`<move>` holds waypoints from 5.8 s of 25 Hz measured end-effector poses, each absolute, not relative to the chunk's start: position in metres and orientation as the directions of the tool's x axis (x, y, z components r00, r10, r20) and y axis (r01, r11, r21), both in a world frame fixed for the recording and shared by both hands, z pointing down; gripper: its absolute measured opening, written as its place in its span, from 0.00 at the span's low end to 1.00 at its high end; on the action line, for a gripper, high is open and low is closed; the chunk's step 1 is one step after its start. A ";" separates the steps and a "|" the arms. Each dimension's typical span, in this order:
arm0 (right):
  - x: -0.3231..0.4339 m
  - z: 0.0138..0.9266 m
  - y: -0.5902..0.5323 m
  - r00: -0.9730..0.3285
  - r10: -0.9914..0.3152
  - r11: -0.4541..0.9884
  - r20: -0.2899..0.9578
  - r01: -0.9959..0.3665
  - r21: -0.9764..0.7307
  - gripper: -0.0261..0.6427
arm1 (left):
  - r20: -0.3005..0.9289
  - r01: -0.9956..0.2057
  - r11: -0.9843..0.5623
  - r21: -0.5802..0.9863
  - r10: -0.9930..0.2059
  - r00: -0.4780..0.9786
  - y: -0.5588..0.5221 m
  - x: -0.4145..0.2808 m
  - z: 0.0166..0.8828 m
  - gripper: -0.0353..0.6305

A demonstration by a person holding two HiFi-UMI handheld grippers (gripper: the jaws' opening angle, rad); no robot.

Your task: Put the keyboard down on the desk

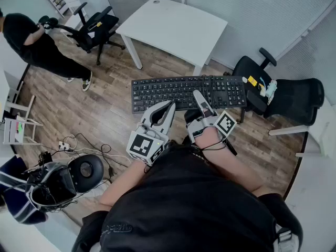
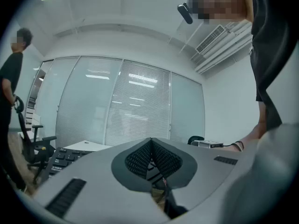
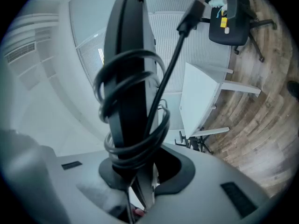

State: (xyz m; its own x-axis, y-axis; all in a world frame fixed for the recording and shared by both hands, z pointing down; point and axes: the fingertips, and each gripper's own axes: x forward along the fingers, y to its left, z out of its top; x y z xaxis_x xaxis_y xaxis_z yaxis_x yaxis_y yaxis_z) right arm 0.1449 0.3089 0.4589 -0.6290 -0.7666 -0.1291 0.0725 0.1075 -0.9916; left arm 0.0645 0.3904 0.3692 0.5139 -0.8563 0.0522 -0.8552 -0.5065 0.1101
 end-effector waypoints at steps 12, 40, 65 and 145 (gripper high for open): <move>0.143 0.463 0.305 -0.634 -0.763 0.105 -0.126 0.071 -0.992 0.17 | 0.055 -0.860 -0.496 0.120 -0.862 0.505 0.388 0.061 0.374 0.08; 0.184 0.475 0.165 -0.653 -0.750 0.075 -0.110 0.082 -0.994 0.17 | 0.088 -0.874 -0.467 0.135 -0.873 0.480 0.248 0.102 0.381 0.08; 0.214 0.478 0.057 -0.672 -0.733 0.063 -0.103 0.084 -0.994 0.17 | 0.101 -0.874 -0.464 0.145 -0.871 0.480 0.137 0.139 0.384 0.08; 0.018 0.475 -0.188 -0.585 -0.803 0.074 -0.113 0.091 -0.993 0.17 | 0.104 -0.844 -0.518 0.136 -0.840 0.532 -0.095 -0.076 0.383 0.08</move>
